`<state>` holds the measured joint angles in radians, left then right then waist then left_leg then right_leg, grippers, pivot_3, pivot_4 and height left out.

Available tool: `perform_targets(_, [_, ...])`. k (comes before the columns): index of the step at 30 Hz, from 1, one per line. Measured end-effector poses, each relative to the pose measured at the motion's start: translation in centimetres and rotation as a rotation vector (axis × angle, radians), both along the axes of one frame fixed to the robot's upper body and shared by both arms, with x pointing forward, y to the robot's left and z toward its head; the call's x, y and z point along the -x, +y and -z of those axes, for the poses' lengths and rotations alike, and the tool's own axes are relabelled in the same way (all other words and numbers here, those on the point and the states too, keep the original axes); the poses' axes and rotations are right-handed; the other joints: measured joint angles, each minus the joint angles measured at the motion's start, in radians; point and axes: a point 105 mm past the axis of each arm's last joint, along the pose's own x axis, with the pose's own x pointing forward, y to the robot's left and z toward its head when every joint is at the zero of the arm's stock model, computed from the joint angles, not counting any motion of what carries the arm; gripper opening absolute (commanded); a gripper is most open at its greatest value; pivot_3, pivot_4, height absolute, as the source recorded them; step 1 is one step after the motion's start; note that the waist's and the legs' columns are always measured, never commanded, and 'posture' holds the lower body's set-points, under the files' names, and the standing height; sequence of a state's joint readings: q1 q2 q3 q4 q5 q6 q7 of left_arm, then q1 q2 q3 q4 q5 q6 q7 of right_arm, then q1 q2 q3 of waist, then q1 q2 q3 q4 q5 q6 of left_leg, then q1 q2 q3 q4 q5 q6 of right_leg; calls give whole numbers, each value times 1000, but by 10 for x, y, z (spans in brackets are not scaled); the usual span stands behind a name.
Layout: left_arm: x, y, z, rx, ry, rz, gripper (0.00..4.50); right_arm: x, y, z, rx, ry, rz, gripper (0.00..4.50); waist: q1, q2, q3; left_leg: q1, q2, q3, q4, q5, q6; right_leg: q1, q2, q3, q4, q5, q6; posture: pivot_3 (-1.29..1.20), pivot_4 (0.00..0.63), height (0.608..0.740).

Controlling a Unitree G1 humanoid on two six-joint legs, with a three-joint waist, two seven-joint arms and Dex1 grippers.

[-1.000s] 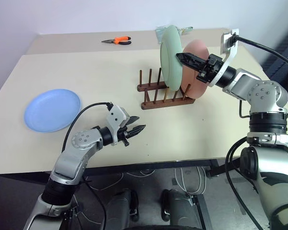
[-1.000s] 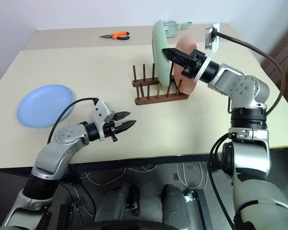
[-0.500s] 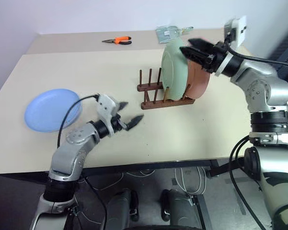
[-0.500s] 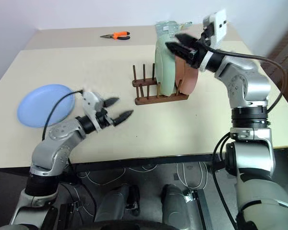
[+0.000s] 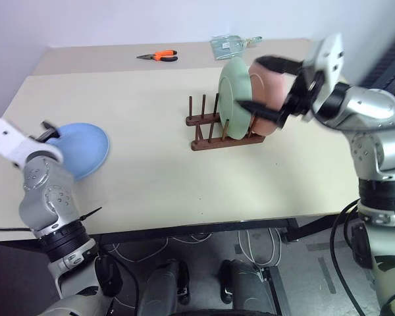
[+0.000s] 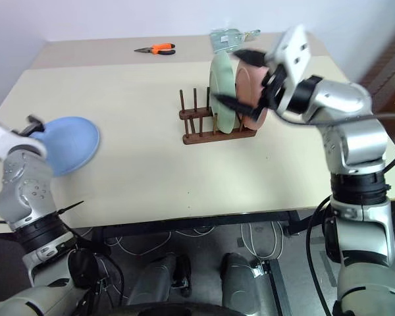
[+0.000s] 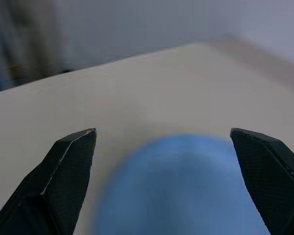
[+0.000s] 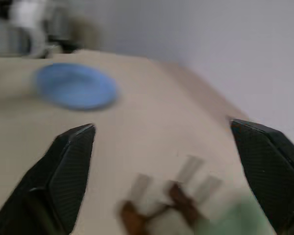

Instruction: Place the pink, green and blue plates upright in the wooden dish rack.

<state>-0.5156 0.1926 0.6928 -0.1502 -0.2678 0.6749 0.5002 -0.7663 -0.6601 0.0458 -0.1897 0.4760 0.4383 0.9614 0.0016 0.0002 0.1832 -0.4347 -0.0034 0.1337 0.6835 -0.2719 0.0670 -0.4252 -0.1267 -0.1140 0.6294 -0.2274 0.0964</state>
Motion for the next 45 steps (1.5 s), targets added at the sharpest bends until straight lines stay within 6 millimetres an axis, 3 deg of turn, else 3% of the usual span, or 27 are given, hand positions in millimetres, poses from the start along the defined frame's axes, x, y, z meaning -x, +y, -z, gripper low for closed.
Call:
perform_targets(2, [3,-7,17,77,67,-9,4500,11,17,16,25,28,-73,4473,13,-4,-1,0,-1,0,0,0,0,1,-1,0,0,0,1,0,150,740])
perform_targets(5, [5,-15,40,195,140,15,4500,14,25,32,48,63,-98,4473,14,-6,-1,0,-1,-1,1,-1,-1,1,-2,0,0,1,1,0,150,740])
perform_targets(7, [4,-21,46,269,139,45,3971,14,24,39,60,76,-88,4500,12,-7,-1,0,-1,-1,0,0,-1,0,-3,0,0,1,1,0,150,740])
perform_targets(9, [1,-24,45,322,106,68,3142,13,23,43,69,76,-77,4500,11,-6,-1,1,-1,-1,0,0,-1,0,-2,0,0,1,1,0,150,740])
perform_targets(15, [-4,-30,45,351,73,118,76,4,22,49,101,47,-13,4500,11,-7,0,1,-1,0,0,0,-1,0,-1,0,0,1,1,0,150,740])
perform_targets(20, [-26,-43,-3,134,-43,274,76,-6,22,59,157,29,38,4500,10,-8,0,1,-1,0,0,-1,-4,0,0,0,0,1,1,0,150,740])
perform_targets(26, [-43,-98,-97,-169,-265,505,76,-16,57,46,217,-227,42,4500,-4,-8,0,1,-1,0,0,-1,-5,0,1,1,0,1,1,0,150,740])
perform_targets(29, [-45,-125,-115,-239,-273,583,76,-32,76,42,244,-357,82,4500,-16,-9,0,1,0,0,-1,1,-4,0,2,1,0,0,1,0,150,740])
perform_targets(33, [-46,-166,-124,-248,-257,696,76,-42,100,35,232,-465,95,4500,-18,-8,0,1,0,0,-2,2,-4,0,3,1,0,0,0,0,150,740])
perform_targets(36, [-43,-186,-130,-232,-262,744,76,-52,108,36,256,-529,122,4500,-18,-8,1,1,0,-1,-2,2,-4,0,3,1,0,0,1,0,150,740])
perform_targets(39, [-40,-193,-130,-218,-249,760,0,-64,105,42,280,-551,165,3531,-19,-8,1,1,1,-1,-2,2,-4,0,4,1,0,0,0,0,150,740])
perform_targets(45, [-39,-193,-129,-195,-234,763,0,-69,102,45,305,-597,183,509,-21,-8,1,1,1,-1,-2,2,-4,0,4,1,0,0,0,0,150,740])
